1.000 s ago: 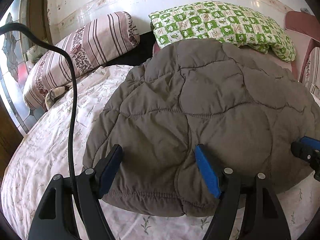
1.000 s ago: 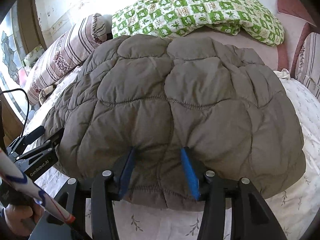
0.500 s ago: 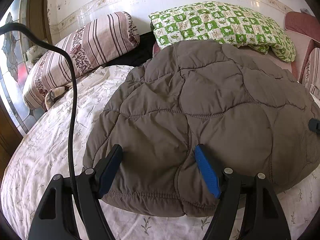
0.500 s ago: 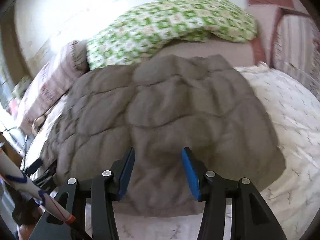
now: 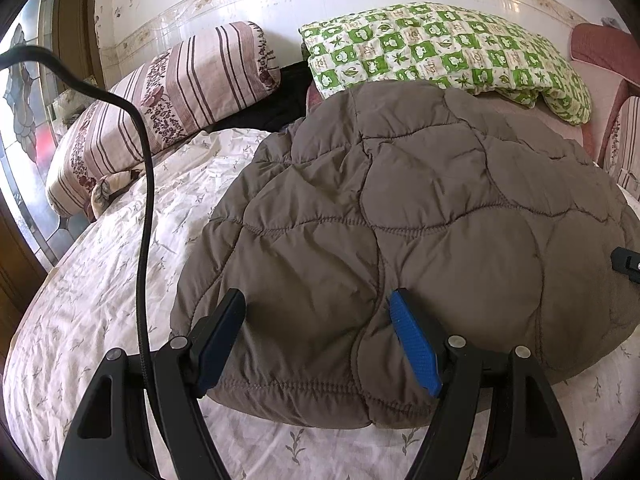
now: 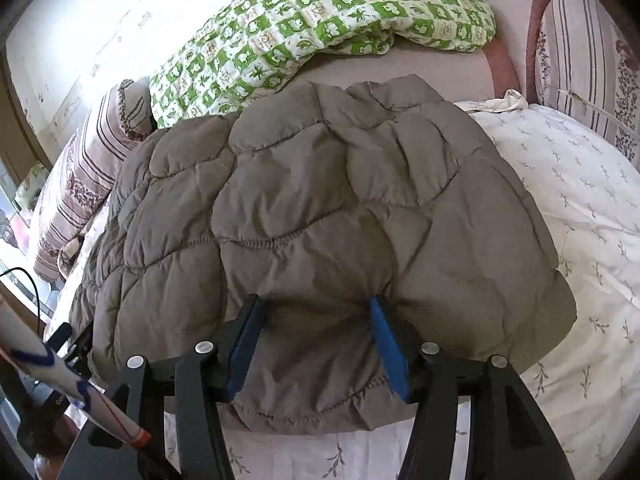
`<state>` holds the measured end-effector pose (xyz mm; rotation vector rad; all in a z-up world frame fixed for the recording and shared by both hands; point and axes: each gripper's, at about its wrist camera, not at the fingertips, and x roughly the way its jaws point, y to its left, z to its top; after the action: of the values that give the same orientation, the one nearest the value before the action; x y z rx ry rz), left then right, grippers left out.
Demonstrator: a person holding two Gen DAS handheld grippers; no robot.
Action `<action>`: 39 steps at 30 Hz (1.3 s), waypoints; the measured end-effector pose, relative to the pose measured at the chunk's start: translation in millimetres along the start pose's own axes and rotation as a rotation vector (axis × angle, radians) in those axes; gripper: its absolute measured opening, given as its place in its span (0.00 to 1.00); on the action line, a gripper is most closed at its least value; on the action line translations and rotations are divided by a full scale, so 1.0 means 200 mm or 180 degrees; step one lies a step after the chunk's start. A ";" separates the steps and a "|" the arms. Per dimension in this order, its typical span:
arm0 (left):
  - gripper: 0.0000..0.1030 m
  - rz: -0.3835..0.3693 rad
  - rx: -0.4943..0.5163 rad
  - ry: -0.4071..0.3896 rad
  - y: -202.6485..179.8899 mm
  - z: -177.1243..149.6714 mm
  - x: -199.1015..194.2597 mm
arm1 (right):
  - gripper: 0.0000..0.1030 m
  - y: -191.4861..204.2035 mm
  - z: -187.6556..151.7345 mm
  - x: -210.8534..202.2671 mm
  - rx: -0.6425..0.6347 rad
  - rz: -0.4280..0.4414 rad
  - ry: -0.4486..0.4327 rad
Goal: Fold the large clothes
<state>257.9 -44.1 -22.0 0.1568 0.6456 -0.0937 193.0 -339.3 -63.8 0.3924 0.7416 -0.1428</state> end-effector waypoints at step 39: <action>0.72 -0.0009 0.0002 0.0010 0.00 0.00 -0.02 | 0.58 0.26 -0.04 -0.08 -0.0718 -0.0388 -0.0212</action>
<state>254.6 -43.3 -19.3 0.1568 0.6489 -0.0965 189.9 -287.7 -43.2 0.1269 0.7076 -0.1840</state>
